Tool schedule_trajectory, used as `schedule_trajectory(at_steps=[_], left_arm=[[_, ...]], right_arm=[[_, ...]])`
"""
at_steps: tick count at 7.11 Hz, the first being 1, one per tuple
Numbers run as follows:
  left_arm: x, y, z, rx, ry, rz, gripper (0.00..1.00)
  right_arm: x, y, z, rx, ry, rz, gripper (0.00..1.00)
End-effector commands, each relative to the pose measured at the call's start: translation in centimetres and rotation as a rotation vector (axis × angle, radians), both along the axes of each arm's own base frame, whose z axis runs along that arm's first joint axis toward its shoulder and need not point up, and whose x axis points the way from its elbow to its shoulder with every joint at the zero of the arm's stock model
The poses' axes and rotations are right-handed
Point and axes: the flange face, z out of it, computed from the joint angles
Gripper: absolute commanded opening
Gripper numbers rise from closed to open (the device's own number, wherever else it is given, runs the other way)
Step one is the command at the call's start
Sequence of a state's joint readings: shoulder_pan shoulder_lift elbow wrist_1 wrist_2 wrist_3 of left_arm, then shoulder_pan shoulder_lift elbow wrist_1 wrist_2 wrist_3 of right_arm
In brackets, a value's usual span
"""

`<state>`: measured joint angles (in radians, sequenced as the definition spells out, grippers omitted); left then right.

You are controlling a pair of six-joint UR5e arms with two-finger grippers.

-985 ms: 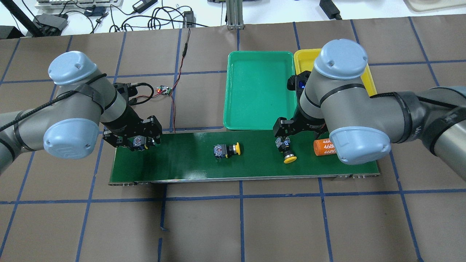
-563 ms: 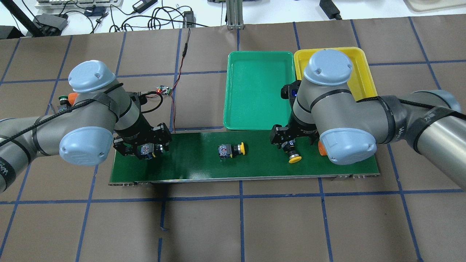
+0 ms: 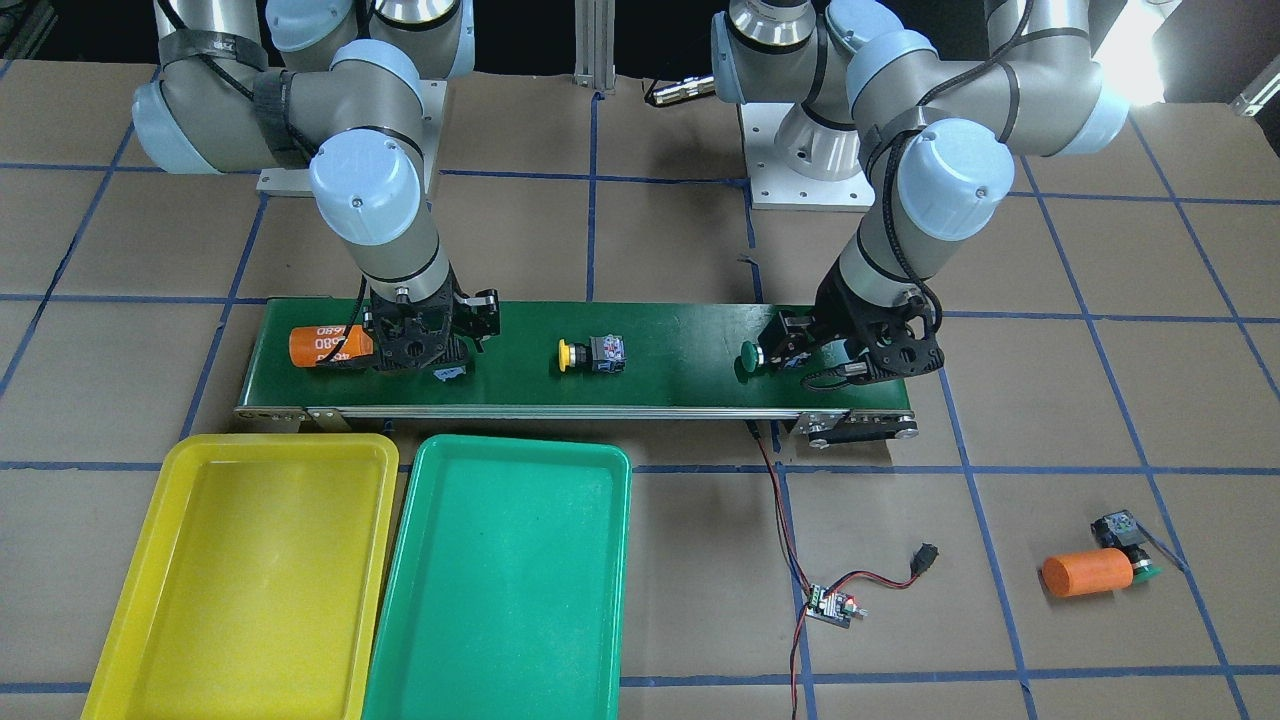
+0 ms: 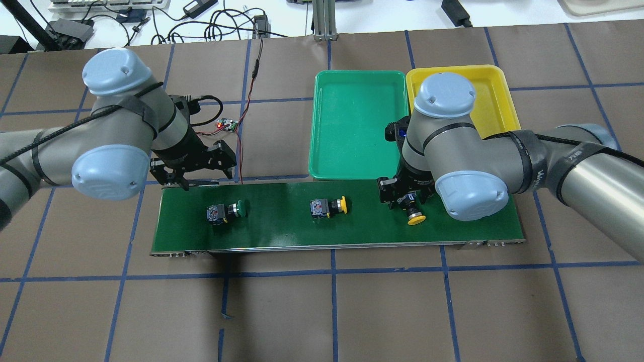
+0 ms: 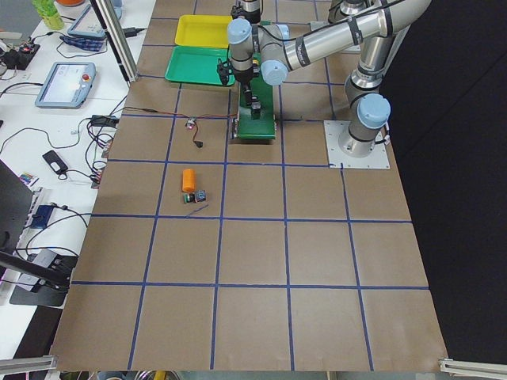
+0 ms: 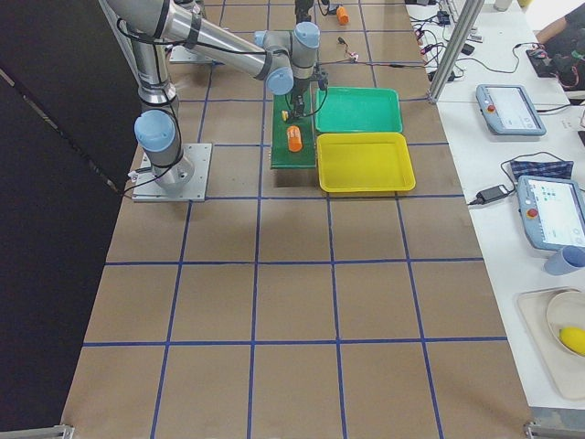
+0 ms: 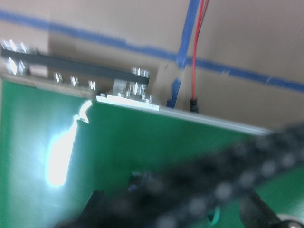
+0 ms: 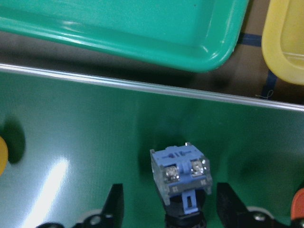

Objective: Sort buttons by color to trays
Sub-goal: 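Carry the yellow button into the yellow tray while the left gripper withdraws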

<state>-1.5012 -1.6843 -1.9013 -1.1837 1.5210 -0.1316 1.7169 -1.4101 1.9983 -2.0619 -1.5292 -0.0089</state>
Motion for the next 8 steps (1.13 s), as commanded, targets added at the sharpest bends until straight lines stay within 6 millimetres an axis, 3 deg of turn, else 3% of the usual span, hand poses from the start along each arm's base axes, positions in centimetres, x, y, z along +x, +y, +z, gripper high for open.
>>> schedule_trajectory(at_steps=[1,2,3,4,5,6,7,8], left_arm=[[10.5,-6.2,0.7,-0.015,-0.065,-0.085,1.00],[14.5,-9.3,0.5,-0.032,-0.069,-0.093,1.00],[16.9,-13.2,1.0,-0.064,-0.082,-0.083,1.00],[20.1,-16.4,0.4,-0.078,-0.089,-0.054,1.00],[23.9,-18.0,-1.9,-0.061,-0.084,-0.045,1.00],[25.8,-18.9,-4.6,-0.035,-0.070,-0.047,1.00],[26.6,-19.5,-5.6,-0.032,-0.069,-0.044,1.00],[27.5,-20.0,-6.9,-0.042,-0.074,-0.073,1.00]], right_arm=[[-0.6,-0.7,1.0,-0.028,0.043,0.002,0.00],[-0.7,-0.7,1.1,-0.024,0.044,0.001,0.00],[-0.9,-1.1,1.5,-0.034,0.043,-0.004,0.00],[-1.2,-3.0,4.2,-0.087,0.039,-0.017,0.00],[-2.9,-5.6,7.5,-0.101,0.042,-0.054,0.00],[-7.2,-8.6,9.9,-0.147,0.074,-0.127,0.00],[-11.2,-10.8,10.6,-0.169,0.094,-0.192,0.00],[-12.3,-13.1,8.8,-0.169,0.087,-0.150,0.00]])
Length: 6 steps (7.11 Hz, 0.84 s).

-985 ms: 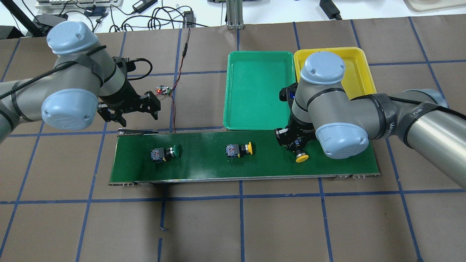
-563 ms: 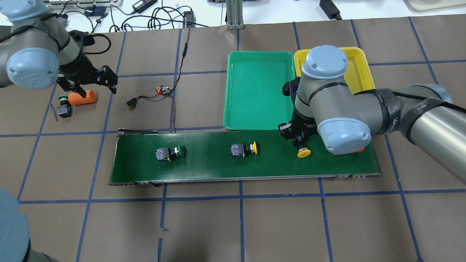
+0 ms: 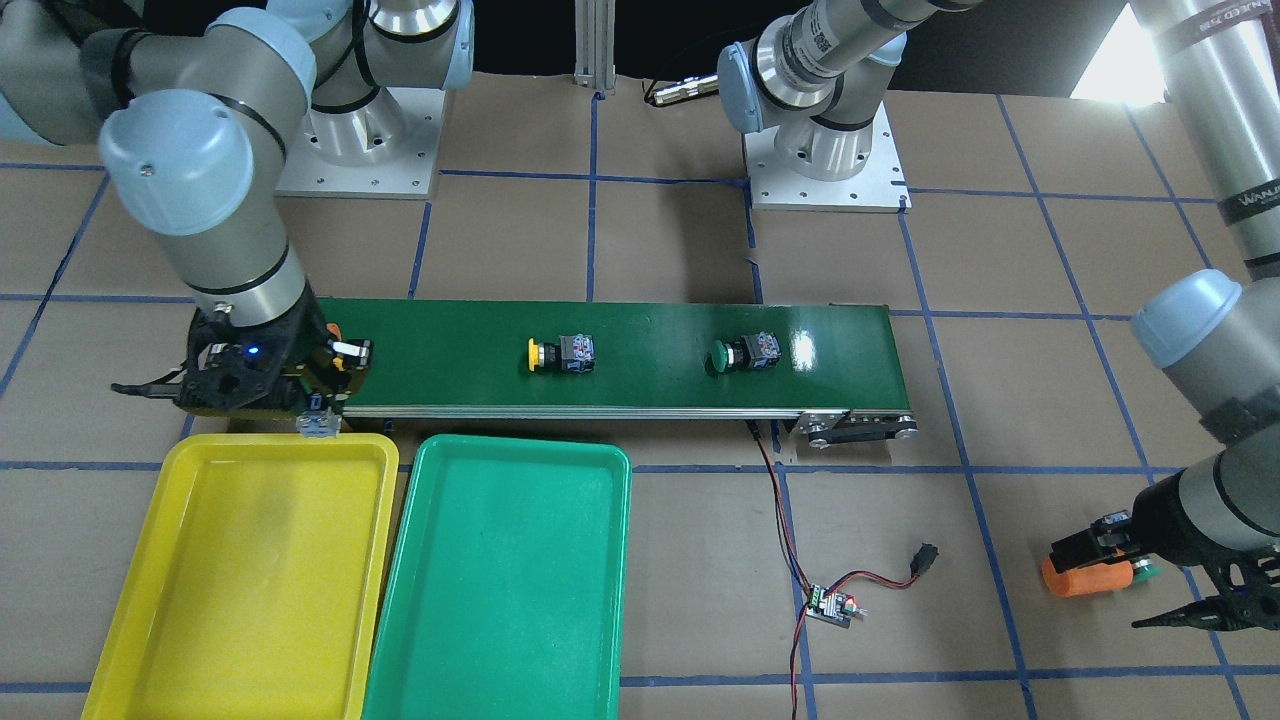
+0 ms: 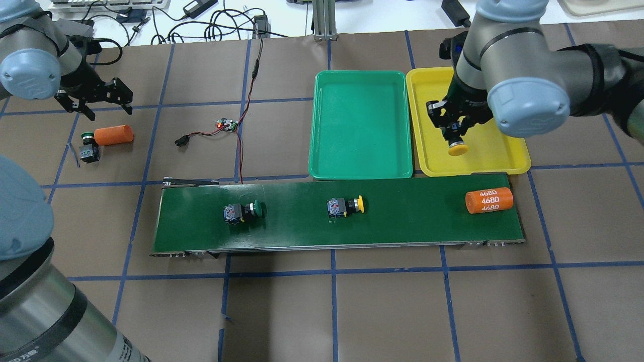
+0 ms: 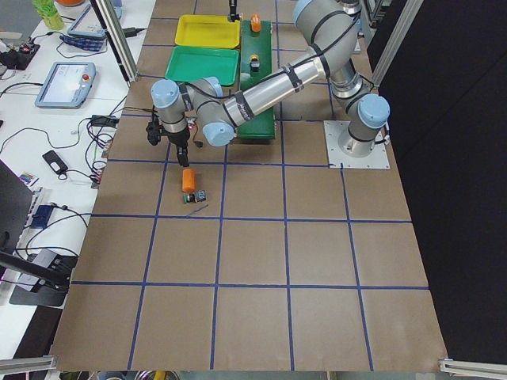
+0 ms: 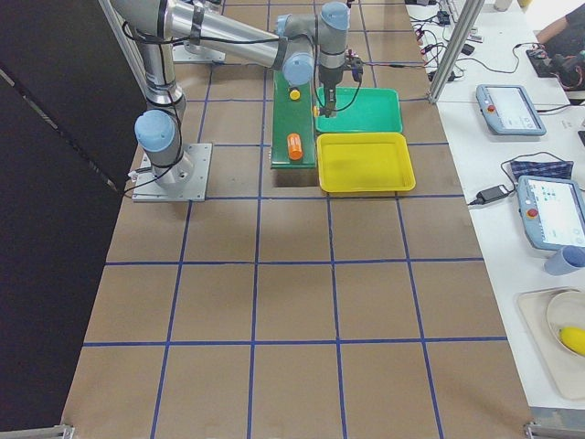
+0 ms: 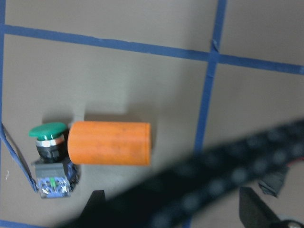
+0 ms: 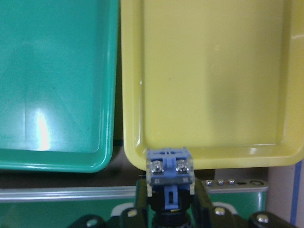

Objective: Sort buttons by color to trays
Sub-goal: 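Carry the yellow button into the yellow tray while the left gripper withdraws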

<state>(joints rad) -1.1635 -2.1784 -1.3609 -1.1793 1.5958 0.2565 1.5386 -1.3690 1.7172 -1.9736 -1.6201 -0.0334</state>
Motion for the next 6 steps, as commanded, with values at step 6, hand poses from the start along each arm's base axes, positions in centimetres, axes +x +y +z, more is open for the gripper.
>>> schedule_trajectory(at_steps=[6], left_arm=[[4.5,-0.6,-4.3,-0.025,0.083,-0.068,1.00]], right_arm=[[0.7,-5.8,-13.7,-0.012,-0.023,0.052,0.12]])
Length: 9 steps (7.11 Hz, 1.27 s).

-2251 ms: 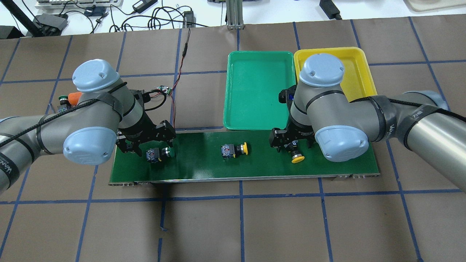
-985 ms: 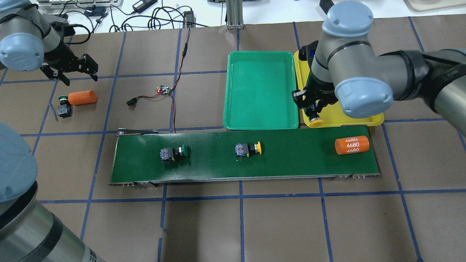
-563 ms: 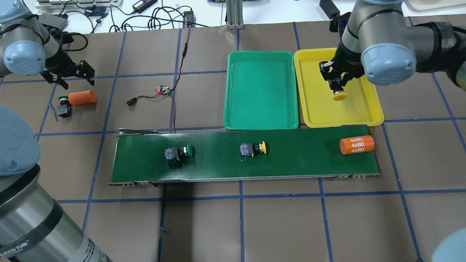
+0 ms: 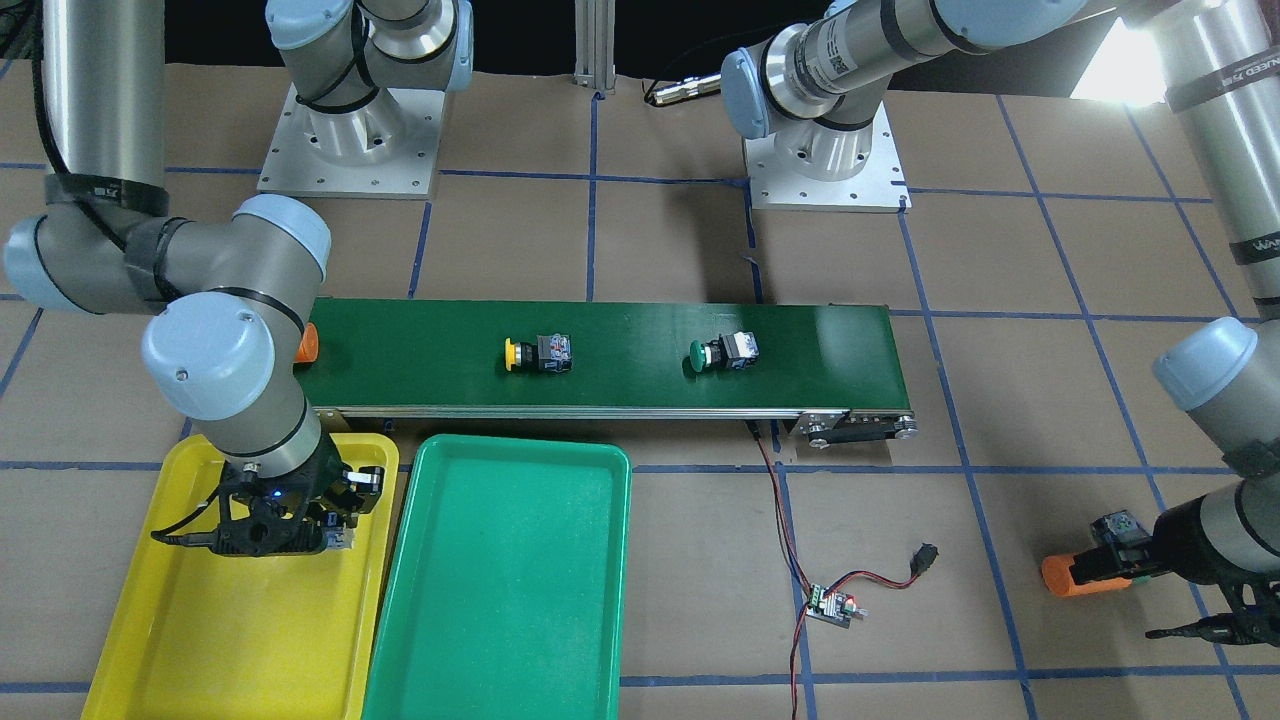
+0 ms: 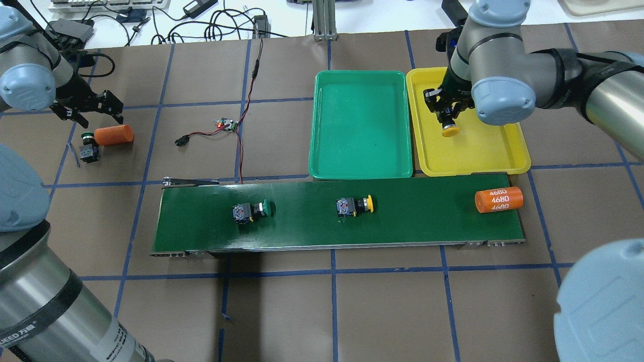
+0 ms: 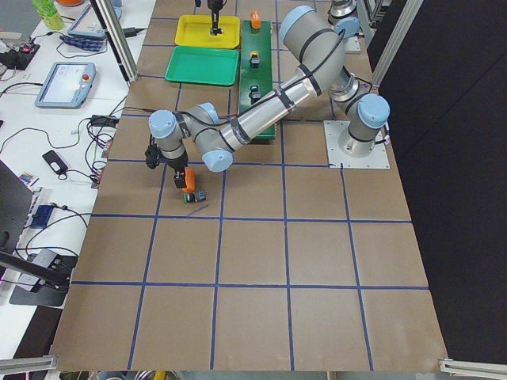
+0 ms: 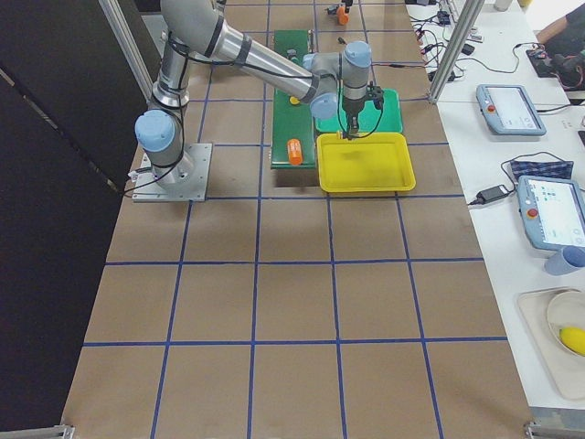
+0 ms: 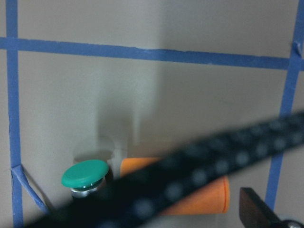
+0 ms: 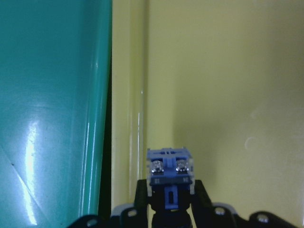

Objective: Sort buttons by color to trays
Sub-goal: 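Move the right gripper back over the belt while the left grasps a battery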

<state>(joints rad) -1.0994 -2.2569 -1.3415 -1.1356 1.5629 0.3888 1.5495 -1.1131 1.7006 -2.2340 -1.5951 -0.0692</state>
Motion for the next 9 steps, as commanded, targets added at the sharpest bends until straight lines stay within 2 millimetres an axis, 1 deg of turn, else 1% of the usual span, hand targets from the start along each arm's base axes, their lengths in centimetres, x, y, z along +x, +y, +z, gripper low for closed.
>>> schedule_trajectory(at_steps=[1,2,3,4,5,6,7,8,9], left_arm=[[-0.5,-0.1,-0.4,-0.021,0.056,-0.009,1.00],[-0.6,0.1,-1.3,-0.006,0.060,-0.019,1.00],[-0.2,0.1,-1.5,-0.003,0.058,-0.015,1.00],[0.1,-0.2,-0.9,-0.013,0.047,-0.011,1.00],[0.4,0.0,-0.6,-0.001,0.018,-0.010,1.00],[0.3,0.2,-0.8,0.004,0.018,-0.009,1.00],[0.4,0.1,-0.9,0.005,0.019,-0.010,1.00],[0.2,0.4,-1.8,0.019,0.028,-0.015,1.00],[0.2,0.3,-2.2,0.023,0.031,0.002,1.00]], right_arm=[[-0.3,0.5,-1.9,0.005,0.001,0.004,0.99],[-0.4,0.3,-0.4,-0.013,0.004,0.004,1.00],[0.0,1.8,2.5,-0.031,0.004,0.013,1.00],[0.1,4.3,5.9,-0.034,0.005,0.038,1.00],[0.2,8.0,7.9,-0.034,0.025,0.252,1.00],[0.3,12.2,8.0,-0.025,0.043,0.471,1.00],[0.4,16.0,7.8,-0.012,0.054,0.622,1.00],[0.5,19.0,7.1,0.003,0.071,0.839,1.00],[0.6,20.6,6.3,0.026,0.079,1.036,1.00]])
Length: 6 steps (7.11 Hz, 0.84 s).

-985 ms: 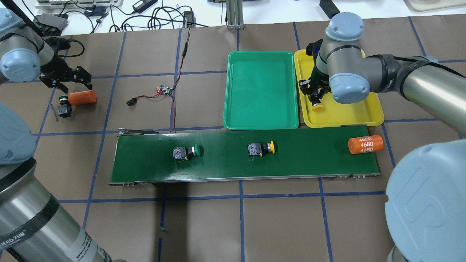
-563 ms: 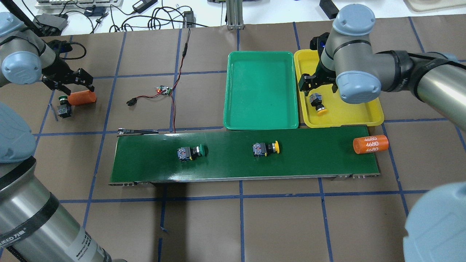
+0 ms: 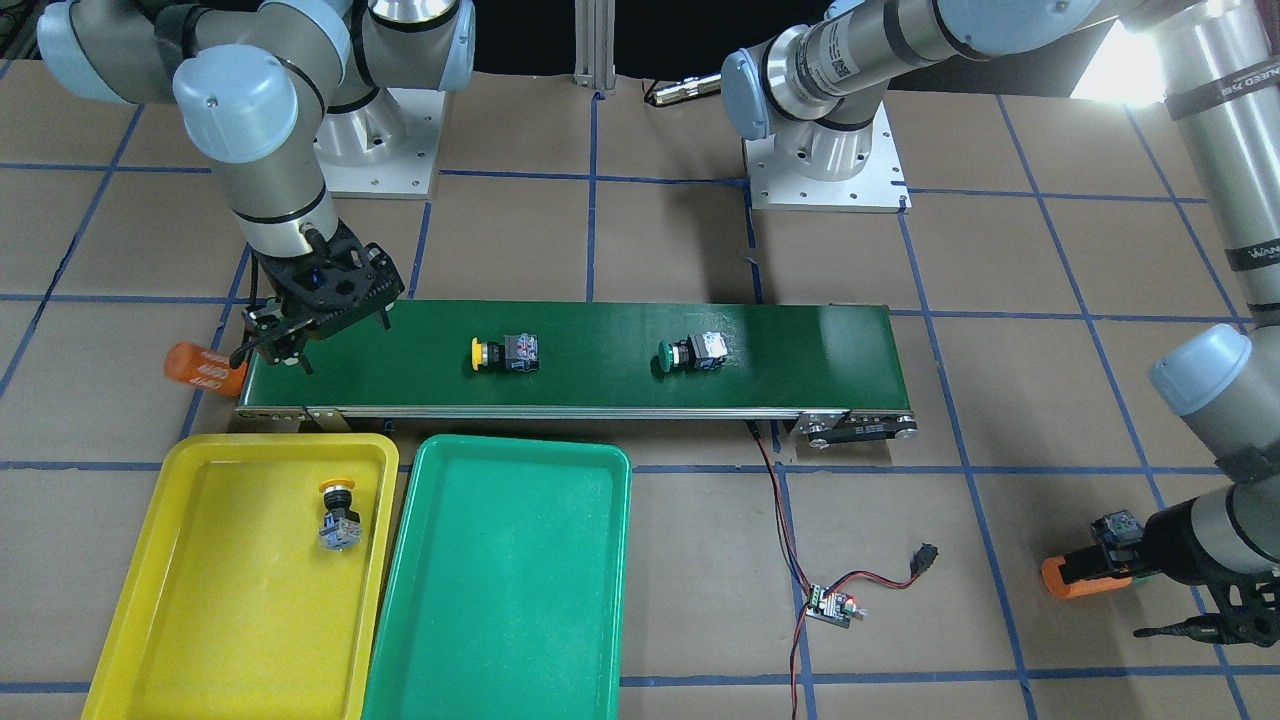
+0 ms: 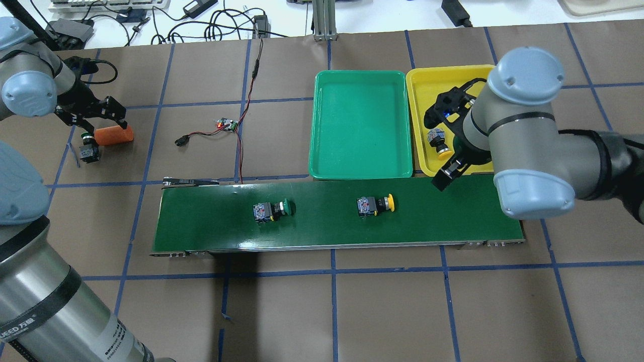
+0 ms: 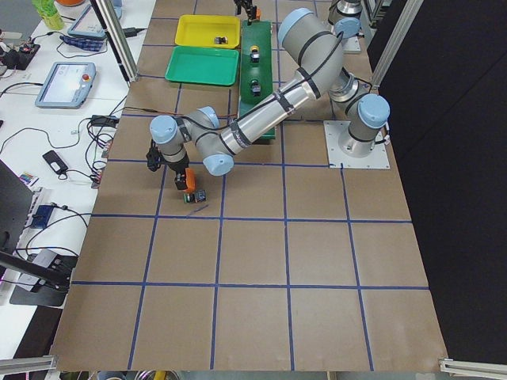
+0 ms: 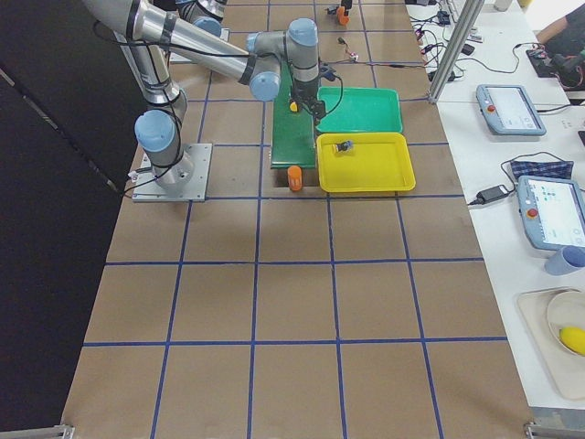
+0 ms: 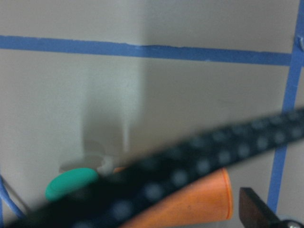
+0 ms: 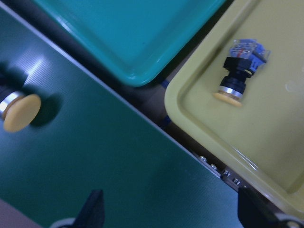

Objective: Sort buttons by color to trays
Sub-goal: 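Move the right gripper back over the belt while the left grasps a battery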

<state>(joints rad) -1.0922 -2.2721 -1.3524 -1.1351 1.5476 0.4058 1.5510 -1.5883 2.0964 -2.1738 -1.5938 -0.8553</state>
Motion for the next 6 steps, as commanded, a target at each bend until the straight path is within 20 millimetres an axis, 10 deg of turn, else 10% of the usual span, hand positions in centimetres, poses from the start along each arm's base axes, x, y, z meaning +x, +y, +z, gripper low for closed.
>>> schedule_trajectory(at_steps=[1,3,5,6], left_arm=[[-0.1,0.0,-1.3,0.015,0.013,0.024,1.00],[0.0,0.1,-1.6,0.021,0.011,-0.001,0.88],[-0.6,0.6,-0.3,0.016,0.007,-0.016,0.28],[-3.0,1.2,2.1,0.027,0.011,-0.039,0.21]], right_arm=[[0.1,3.3,-1.6,0.032,0.043,0.459,1.00],[0.0,3.4,-2.7,0.047,0.075,0.762,1.00],[0.1,1.7,-4.5,0.022,0.097,0.842,1.00],[0.1,1.3,-5.7,0.031,0.091,0.833,1.00]])
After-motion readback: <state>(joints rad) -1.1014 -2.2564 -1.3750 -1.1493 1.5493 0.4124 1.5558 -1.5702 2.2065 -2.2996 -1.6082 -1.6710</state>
